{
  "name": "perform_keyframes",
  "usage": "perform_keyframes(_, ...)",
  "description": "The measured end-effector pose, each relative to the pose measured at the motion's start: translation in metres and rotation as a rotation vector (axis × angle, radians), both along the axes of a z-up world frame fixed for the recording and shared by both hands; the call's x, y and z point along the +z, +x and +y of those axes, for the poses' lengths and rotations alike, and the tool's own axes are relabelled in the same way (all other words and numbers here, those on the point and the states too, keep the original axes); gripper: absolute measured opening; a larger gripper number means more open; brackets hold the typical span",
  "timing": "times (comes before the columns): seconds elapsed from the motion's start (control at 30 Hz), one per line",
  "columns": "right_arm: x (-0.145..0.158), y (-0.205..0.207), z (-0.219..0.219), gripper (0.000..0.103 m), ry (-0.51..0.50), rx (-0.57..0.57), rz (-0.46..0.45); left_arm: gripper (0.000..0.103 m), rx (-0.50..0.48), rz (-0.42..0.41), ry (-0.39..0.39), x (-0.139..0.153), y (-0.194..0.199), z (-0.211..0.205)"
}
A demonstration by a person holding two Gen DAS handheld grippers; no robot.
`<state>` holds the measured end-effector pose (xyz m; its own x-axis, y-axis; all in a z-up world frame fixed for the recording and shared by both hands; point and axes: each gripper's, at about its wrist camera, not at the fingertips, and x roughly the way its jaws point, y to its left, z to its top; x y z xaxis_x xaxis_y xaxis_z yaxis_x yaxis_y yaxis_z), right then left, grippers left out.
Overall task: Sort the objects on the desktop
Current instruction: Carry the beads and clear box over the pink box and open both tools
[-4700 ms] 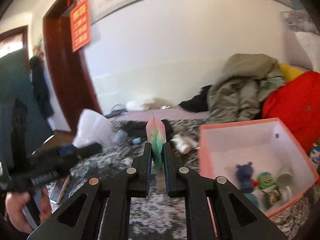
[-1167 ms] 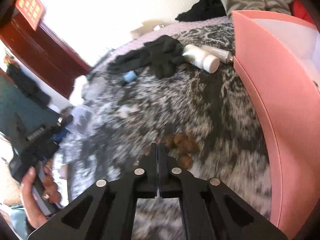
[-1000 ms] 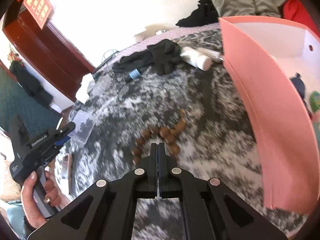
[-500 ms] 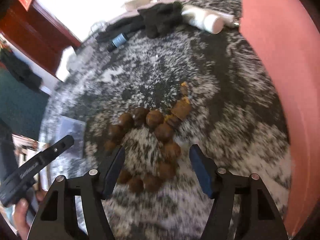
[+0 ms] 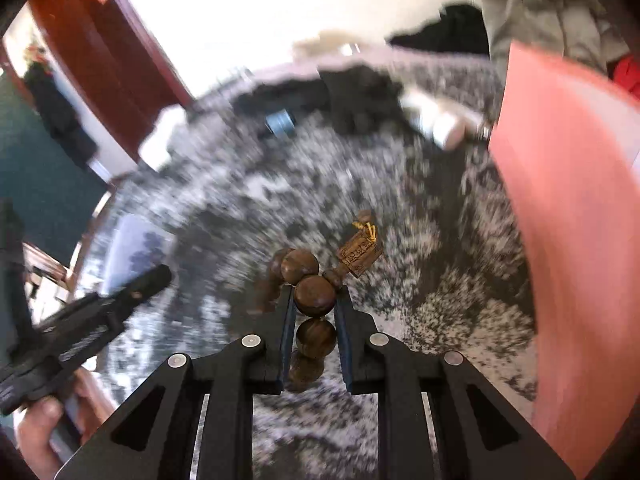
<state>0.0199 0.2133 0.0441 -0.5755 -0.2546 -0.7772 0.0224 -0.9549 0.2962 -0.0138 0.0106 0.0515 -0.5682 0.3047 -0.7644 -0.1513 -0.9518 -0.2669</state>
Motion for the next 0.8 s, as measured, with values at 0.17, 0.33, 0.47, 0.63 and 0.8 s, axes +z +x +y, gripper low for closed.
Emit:
perform_keyframes(0.17, 0.048, 0.032, -0.001, 0.02, 0.051, 0.009, 0.15, 0.023, -0.007, 0.068, 0.032, 0.029, 0.01, 0.009)
perform_keyframes(0.33, 0.093, 0.062, 0.013, 0.02, 0.06, -0.006, 0.288, 0.023, -0.051, 0.128, 0.055, 0.05, 0.025, 0.033)
perform_keyframes(0.47, 0.119, 0.086, 0.027, 0.02, 0.052, -0.026, 0.368, 0.023, -0.116, 0.181, 0.056, 0.066, 0.038, 0.062)
perform_keyframes(0.63, 0.136, 0.108, 0.045, 0.02, 0.091, -0.063, 0.425, 0.023, -0.193, 0.244, 0.071, 0.088, 0.054, 0.1)
perform_keyframes(0.8, 0.151, 0.132, 0.076, 0.02, 0.126, -0.135, 0.475, 0.023, -0.268, 0.302, 0.094, 0.111, 0.07, 0.143)
